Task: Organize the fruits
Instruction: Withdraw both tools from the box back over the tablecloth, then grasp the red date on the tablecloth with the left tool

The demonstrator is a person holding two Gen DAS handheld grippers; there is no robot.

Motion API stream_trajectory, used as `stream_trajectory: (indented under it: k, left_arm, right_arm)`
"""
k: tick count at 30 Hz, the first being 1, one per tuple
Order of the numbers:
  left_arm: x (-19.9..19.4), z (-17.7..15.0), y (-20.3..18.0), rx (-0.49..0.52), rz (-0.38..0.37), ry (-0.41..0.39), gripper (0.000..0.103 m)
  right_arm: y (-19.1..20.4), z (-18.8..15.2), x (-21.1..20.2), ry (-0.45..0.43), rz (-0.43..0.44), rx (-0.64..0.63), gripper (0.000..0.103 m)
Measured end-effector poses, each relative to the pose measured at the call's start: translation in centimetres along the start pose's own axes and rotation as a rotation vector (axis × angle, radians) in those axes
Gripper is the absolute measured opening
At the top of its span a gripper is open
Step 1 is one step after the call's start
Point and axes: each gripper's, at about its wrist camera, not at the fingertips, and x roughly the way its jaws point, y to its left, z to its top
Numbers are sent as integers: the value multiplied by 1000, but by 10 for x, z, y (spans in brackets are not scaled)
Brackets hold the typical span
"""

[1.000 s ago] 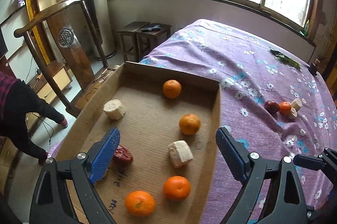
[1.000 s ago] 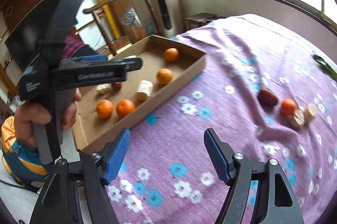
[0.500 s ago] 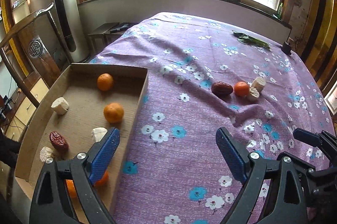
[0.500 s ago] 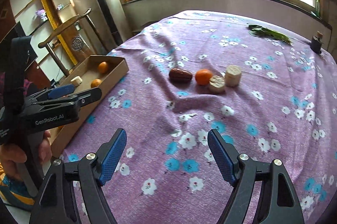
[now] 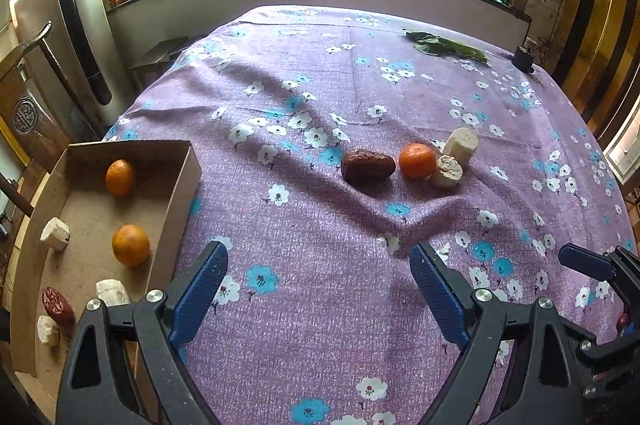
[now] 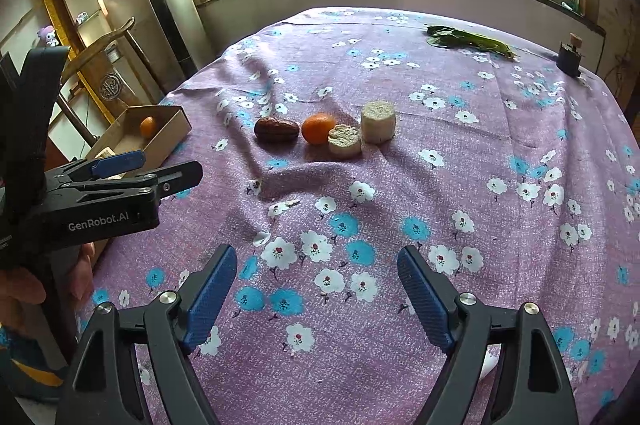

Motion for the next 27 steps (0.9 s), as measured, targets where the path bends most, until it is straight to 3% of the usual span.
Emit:
stream_trajectory:
  k: [10, 22, 23, 24, 26, 27]
  left_arm:
    - [52, 39, -20, 9, 32, 50, 92]
    - [95, 51, -30, 22, 58, 81, 91]
    - [96, 51, -29, 21, 49, 78, 84]
    - [97, 50, -28, 19, 33, 82, 68]
    - [98, 48, -28, 13, 12, 83, 47]
    - [97, 47, -28, 14, 17, 83, 47]
  right_arm:
    - [-14, 12, 13, 31, 14, -13, 87]
    - [-31, 20, 34, 72, 35, -5, 87]
    - [-31, 21, 35, 78, 33, 6, 87]
    - [-32, 21, 36, 78, 36, 8, 87]
    - [-33, 22, 39, 75, 49, 12, 87]
    - [-34, 24, 41, 71, 73, 18, 87]
